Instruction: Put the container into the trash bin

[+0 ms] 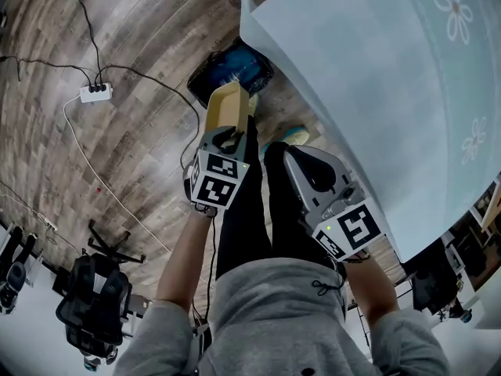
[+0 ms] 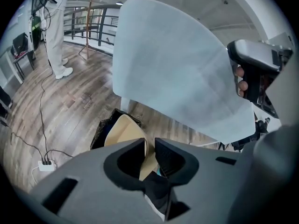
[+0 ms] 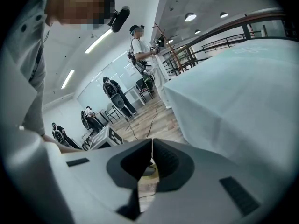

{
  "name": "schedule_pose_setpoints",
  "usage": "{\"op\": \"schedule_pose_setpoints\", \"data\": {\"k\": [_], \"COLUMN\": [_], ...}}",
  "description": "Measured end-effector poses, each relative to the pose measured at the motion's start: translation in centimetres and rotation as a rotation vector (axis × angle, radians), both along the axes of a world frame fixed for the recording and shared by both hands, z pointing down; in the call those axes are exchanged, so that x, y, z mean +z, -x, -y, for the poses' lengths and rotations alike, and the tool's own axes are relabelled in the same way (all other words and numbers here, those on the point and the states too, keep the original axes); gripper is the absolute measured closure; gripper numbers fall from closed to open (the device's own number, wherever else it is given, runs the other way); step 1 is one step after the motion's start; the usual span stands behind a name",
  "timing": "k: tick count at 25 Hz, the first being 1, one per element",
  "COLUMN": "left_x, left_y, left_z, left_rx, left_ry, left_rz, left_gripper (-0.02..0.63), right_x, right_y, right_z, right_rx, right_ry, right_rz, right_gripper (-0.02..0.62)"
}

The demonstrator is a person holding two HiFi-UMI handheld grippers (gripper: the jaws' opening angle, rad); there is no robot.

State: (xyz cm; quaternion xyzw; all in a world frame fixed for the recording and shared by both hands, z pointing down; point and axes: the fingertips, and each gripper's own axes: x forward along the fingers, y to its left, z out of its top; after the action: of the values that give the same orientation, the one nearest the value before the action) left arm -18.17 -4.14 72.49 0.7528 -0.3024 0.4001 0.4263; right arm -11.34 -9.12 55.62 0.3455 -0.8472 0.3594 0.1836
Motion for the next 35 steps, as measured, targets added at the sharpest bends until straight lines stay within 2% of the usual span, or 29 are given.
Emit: {"op": "schedule_pose_setpoints", "data": {"k": [7,17,28,35], "left_x": [0.4,-1.2,-6.5,-11.9], "left_y": [1.0,1.2,0.3,-0.8], "left_z": [0.8,1.8,5.3,8.5], "left_rx": [-0.001,0.011,0.020,0.046], "left_ry": [-0.025,-0.063,-0.180,-0.297], "left_rz": [0.029,0.018,-0.007,-0.026], "left_gripper": [0.538,0.526,0.546,0.575], "right_x": [0.2,-0.9,-4.5,-8.7], "right_y": [0.2,0.5,-0.7,-2.2], "right_z": [-0.1,0.4,1.9,3.9], "right_rx": [0.002,0.021,0.062,0.096], "right_ry": [0.010,-0.017,-0.088,-0.189], "right_rz": [0.002,0.007,0.012,0.020], "right_gripper": [0.565,0.565,0.565,0.565]}}
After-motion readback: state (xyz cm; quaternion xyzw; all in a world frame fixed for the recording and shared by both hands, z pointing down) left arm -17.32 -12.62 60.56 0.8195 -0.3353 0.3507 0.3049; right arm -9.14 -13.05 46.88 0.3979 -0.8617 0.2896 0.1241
